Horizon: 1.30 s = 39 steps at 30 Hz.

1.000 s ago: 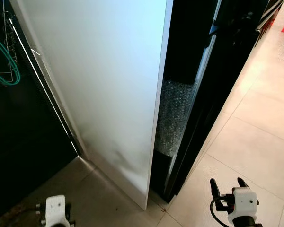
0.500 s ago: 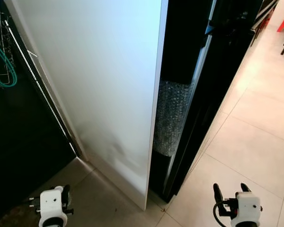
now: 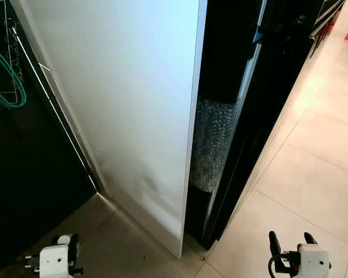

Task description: Restocking fridge

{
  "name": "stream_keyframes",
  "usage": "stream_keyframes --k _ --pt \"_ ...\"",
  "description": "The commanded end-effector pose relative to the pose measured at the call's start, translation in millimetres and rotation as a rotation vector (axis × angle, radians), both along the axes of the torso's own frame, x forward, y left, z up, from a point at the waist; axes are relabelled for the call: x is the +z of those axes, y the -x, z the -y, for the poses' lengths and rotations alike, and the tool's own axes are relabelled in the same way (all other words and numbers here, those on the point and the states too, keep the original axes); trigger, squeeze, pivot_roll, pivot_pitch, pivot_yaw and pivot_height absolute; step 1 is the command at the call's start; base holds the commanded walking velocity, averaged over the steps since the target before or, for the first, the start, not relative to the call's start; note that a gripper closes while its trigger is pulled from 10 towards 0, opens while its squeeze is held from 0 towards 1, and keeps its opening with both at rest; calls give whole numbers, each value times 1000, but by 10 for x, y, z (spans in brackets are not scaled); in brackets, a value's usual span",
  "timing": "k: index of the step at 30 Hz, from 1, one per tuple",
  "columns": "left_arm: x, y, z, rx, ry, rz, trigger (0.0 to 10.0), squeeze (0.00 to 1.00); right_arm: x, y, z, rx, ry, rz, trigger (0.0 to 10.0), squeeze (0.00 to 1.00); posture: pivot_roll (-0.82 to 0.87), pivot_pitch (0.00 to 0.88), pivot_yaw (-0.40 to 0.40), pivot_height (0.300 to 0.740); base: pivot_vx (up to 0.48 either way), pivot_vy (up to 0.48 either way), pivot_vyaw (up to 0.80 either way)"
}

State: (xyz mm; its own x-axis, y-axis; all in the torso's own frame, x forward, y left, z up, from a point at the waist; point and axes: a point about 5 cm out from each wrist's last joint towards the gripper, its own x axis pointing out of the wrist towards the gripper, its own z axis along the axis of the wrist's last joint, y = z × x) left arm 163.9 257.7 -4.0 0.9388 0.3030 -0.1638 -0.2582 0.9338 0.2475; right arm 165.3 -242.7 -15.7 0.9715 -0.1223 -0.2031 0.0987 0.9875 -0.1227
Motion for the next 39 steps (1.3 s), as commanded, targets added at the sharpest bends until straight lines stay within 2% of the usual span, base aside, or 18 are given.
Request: stream_keyframes --k 1,3,4,5,6,8,10,12,13,15,17,19,21,26,29,30,33,39 --pt "-114 4 7 -26 -18 -93 10000 0 -102 46 16 -18 -28 -71 10000 0 -114 0 51 740 0 0 0" --pt "-187 2 3 -24 -20 -140 10000 0 -151 58 3 -22 -55 -91 10000 0 -114 0 51 740 0 0 0" --pt "-254 4 -13 5 1 -180 10000 0 -222 74 23 -40 -65 -144 10000 0 -119 0 46 740 0 0 0" --pt "-374 16 -36 63 41 -260 10000 0 -334 110 59 -75 -82 -233 10000 0 -121 0 42 740 0 0 0" --pt "-428 25 -37 83 52 -305 10000 0 -376 123 80 -99 -93 -269 10000 0 -128 0 46 740 0 0 0" --pt "-529 60 9 72 24 -404 10000 0 -493 166 85 -127 -114 -390 10000 0 -144 0 52 740 0 0 0" --pt "-549 74 18 74 14 -425 10000 0 -512 176 82 -124 -105 -414 10000 0 -147 0 53 740 0 0 0" --pt "-636 149 59 103 57 -484 10000 0 -587 194 -2 -45 -79 -506 10000 0 -137 0 43 740 0 0 0" --pt "-636 149 59 103 57 -484 10000 0 -587 194 -2 -45 -79 -506 10000 0 -137 0 43 740 0 0 0" --pt "-757 267 112 101 90 -592 10000 0 -659 208 -76 16 -93 -607 10000 0 -110 0 10 740 0 0 0" --pt "-773 281 122 104 100 -608 10000 0 -665 206 -86 28 -92 -619 10000 0 -105 0 7 740 0 0 0" --pt "-819 296 199 56 114 -652 10000 0 -708 228 -132 49 -92 -678 10000 0 -96 0 1 740 0 0 0" --pt "-895 325 316 -35 141 -750 10000 0 -763 258 -306 195 -72 -739 10000 0 -97 0 0 740 0 0 0" --pt "-891 298 285 -19 159 -761 10000 0 -791 310 -294 102 -130 -747 10000 0 -101 0 18 740 0 0 0" --pt "-879 286 231 16 160 -758 10000 0 -821 411 -257 97 -114 -785 10000 0 -104 0 24 740 0 0 0" --pt "-867 266 209 26 156 -752 10000 0 -845 501 -218 52 -140 -808 10000 0 -103 0 31 740 0 0 0" --pt "-850 225 183 51 169 -741 10000 0 -862 600 -140 -47 -189 -818 10000 0 -105 0 39 740 0 0 0" --pt "-836 174 161 64 179 -752 10000 0 -885 715 -107 -111 -228 -829 10000 0 -115 0 73 740 0 0 0"
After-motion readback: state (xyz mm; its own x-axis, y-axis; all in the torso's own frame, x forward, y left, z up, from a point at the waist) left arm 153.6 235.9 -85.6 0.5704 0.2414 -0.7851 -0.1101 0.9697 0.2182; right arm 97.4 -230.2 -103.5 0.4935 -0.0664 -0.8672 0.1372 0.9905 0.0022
